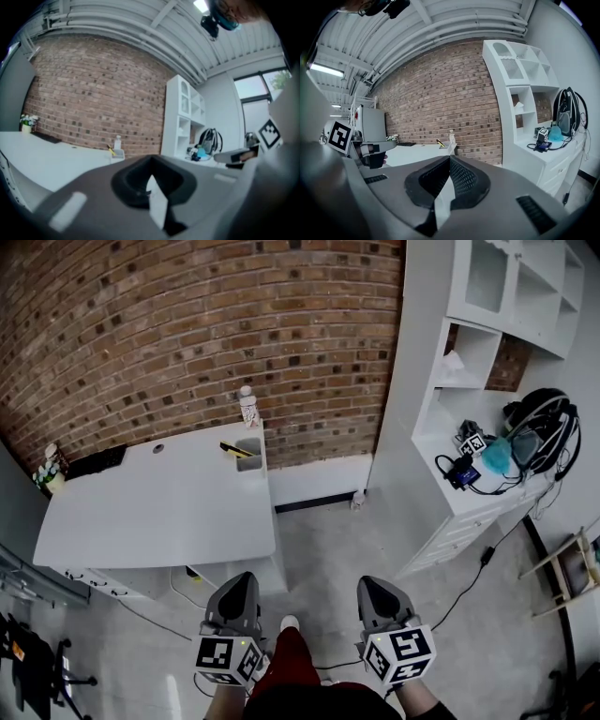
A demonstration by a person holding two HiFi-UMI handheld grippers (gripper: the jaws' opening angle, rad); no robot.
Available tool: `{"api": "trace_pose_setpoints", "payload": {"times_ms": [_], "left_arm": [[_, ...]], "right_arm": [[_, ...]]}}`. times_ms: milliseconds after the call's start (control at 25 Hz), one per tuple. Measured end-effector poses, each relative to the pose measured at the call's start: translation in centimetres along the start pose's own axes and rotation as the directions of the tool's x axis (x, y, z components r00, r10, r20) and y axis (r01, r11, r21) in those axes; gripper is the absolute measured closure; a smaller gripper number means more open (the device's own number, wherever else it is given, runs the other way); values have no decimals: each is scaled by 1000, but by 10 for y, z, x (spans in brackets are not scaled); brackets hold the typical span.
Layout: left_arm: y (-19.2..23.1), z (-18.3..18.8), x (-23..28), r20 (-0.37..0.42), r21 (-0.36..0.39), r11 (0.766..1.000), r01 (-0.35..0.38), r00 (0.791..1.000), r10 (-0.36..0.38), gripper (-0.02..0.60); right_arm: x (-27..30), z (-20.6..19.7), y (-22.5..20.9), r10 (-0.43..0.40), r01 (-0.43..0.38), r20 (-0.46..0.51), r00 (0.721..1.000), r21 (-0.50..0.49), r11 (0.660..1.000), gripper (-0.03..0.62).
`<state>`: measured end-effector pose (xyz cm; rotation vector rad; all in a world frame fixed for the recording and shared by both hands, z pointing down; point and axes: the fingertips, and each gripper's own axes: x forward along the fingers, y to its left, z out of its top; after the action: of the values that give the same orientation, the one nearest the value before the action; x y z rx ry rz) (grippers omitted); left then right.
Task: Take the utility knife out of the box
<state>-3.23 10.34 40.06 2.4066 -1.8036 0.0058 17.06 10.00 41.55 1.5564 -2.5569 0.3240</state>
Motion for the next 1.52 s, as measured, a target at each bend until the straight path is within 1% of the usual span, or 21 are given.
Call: {"api": "trace_pose_setpoints", "payload": {"times_ms": [200,760,1040,1520], "left_arm": [[21,-3,24,-16,-8,1000,-5,1000,5,578],[89,6,89,-45,-23,1000,-15,999,14,578],[122,13,126,-56,-22,1000,-7,998,6,578],[163,8,172,-85,-40,999,22,996,-26,577]], "right_arm": [[36,4,5,22,-22,-19,1000,-7,1000,586],[137,20,20,65,-66,-67,996,-15,998,586],[184,35,22,60,-61,-71,996,-10,998,586],[243,42,28,41,-41,-85,996,2,999,586]]}}
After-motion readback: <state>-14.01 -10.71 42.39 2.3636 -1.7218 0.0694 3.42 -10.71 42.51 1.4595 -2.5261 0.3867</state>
